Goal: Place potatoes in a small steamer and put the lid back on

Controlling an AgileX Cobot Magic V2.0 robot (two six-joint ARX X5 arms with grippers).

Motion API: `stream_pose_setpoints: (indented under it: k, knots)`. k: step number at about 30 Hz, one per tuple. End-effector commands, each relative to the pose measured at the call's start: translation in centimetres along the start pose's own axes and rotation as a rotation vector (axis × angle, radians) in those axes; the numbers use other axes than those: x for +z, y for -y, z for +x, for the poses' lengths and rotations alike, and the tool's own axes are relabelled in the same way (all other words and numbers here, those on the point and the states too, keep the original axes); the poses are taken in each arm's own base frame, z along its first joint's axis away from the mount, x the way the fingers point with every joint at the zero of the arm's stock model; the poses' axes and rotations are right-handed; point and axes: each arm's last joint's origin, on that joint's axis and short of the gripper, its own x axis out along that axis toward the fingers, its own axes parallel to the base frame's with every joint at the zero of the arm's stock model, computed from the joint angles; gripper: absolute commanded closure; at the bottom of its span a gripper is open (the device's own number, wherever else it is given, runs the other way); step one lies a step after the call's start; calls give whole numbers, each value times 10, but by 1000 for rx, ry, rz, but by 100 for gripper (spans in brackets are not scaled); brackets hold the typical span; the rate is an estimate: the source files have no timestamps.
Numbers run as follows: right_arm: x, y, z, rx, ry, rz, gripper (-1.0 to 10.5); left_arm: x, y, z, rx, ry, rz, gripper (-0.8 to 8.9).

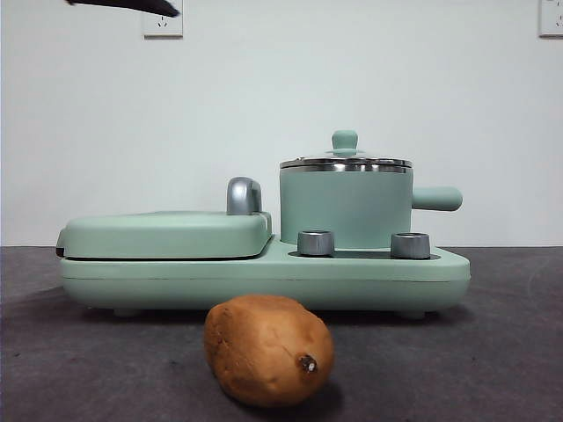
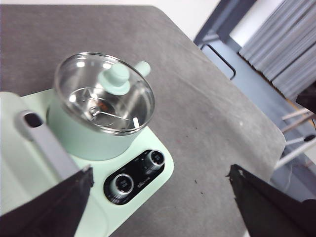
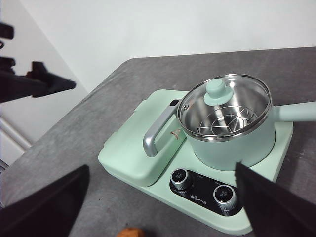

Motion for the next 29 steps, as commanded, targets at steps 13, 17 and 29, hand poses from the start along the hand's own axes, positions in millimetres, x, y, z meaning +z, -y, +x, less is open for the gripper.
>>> stream_pose_setpoints:
  k: [13, 17, 29]
  knots:
    - [5, -3, -2, 4, 16, -26, 450, 44, -3, 111, 56, -192, 112, 345]
    - [5, -3, -2, 4, 16, -26, 449, 54, -3, 146, 123, -224, 131, 345]
    - [5, -3, -2, 5, 16, -26, 450, 67, -10, 233, 260, -246, 194, 351]
